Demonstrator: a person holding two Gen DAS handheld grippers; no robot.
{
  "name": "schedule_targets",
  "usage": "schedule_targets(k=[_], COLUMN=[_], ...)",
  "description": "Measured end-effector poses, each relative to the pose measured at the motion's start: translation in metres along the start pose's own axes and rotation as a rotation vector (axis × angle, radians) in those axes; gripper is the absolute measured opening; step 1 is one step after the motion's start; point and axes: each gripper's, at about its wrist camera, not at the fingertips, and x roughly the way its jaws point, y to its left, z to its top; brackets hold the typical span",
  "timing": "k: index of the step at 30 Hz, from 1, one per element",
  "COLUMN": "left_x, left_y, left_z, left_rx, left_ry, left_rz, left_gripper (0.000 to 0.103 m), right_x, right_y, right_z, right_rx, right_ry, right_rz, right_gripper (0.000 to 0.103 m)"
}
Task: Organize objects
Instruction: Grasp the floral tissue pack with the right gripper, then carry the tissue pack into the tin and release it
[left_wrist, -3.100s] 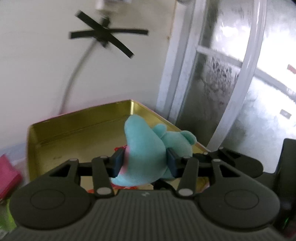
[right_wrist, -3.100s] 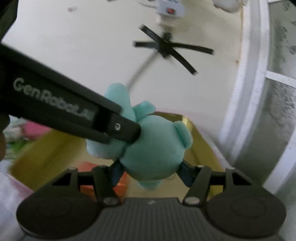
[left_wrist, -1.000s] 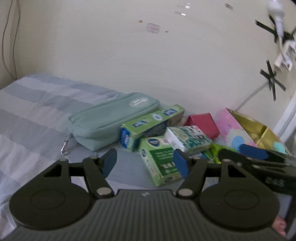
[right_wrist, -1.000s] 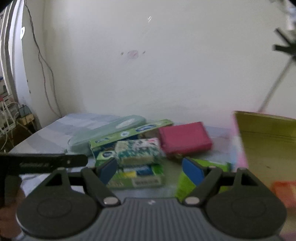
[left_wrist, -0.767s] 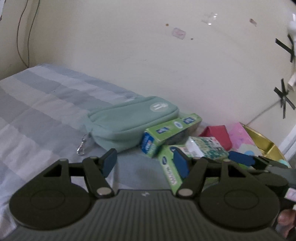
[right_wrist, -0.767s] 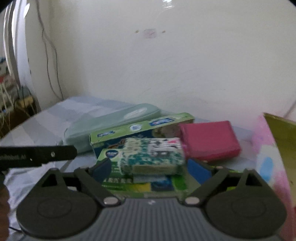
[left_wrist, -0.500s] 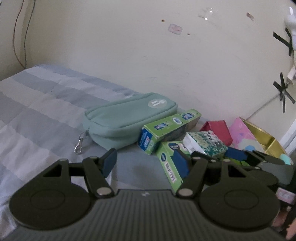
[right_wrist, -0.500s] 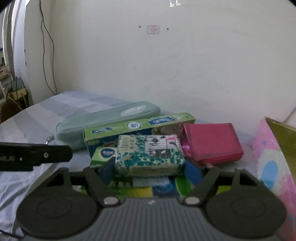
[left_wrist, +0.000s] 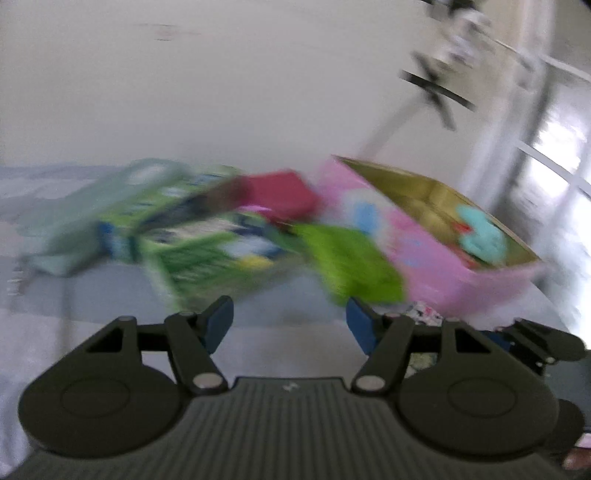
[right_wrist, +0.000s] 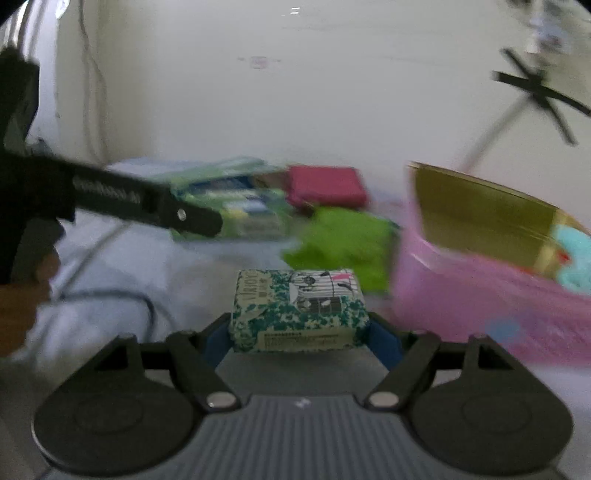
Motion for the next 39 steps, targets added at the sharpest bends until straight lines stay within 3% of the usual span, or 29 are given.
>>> schedule_targets(k=[4, 7, 9, 12, 17, 19, 21, 23, 28, 32, 35, 39], left_x=[0.012, 0.024, 0.030, 0.039, 0.045, 0.048, 0.052, 0.053, 0.026, 0.029, 0.059, 0.105], left_y=[-0.041, -0.077, -0.095, -0.112, -0.108, -0.110, -0.116, -0.120, -0.149, -0.179, -0.192, -0.192], left_z=[-0.006, -0.011, -0.016, -0.023, -0.023, -0.021, -0.020, -0.014, 0.034, 0.075, 0.092, 0.100], left_rx=[0.018, 0.066, 0.101, 0.122, 0.049, 0.046, 0.054, 0.046, 0.158, 0.285, 0.355, 0.321], left_ry=[0.096, 0.162, 0.200, 0.250, 0.317, 0.325, 0.332, 0.354, 0.216, 0.088, 0.036, 0.078], left_rz=[-0.164, -0.221, -0.232, -0.195, -0.189, -0.182, -0.186, -0.213, -0.255, -0.220, -0.160, -0.097], left_gripper=[0.069, 0.068, 0.068, 0.068, 0.067, 0.062, 0.049, 0.045, 0.045, 0.046, 0.048, 0.048], right_x=[-0.018, -0.029, -0.036, -0.041, -0.043, -0.039, -0.033, -0.034, -0.073, -0.075, -0.049, -0.006], right_y=[-0.030, -0.046, -0.052, -0.058, -0.059, -0.062, -0.065, -0.065, -0.079, -0.105, -0.130, -0.161], right_z=[-0.024, -0.032, -0.036, -0.041, -0.036, -0.037, -0.039, -0.038, -0.019, 0.017, 0.038, 0.050], right_rx=[0.152, 0.228, 0.243, 0.237, 0.149, 0.112, 0.117, 0.111, 0.107, 0.139, 0.197, 0.298], right_ry=[0.045, 0.046, 0.033, 0.021, 0.009, 0.013, 0.034, 0.020, -0.183, -0.298, -0.307, -0.256], right_rz=[-0.095, -0.122, -0.116, -0.094, -0.060, -0.045, 0.010, 0.026, -0.021, -0.073, -0.089, -0.052], right_gripper=[0.078, 0.086, 0.095, 0.096, 0.101, 0.099, 0.080, 0.076, 0.076, 0.079, 0.079, 0.079])
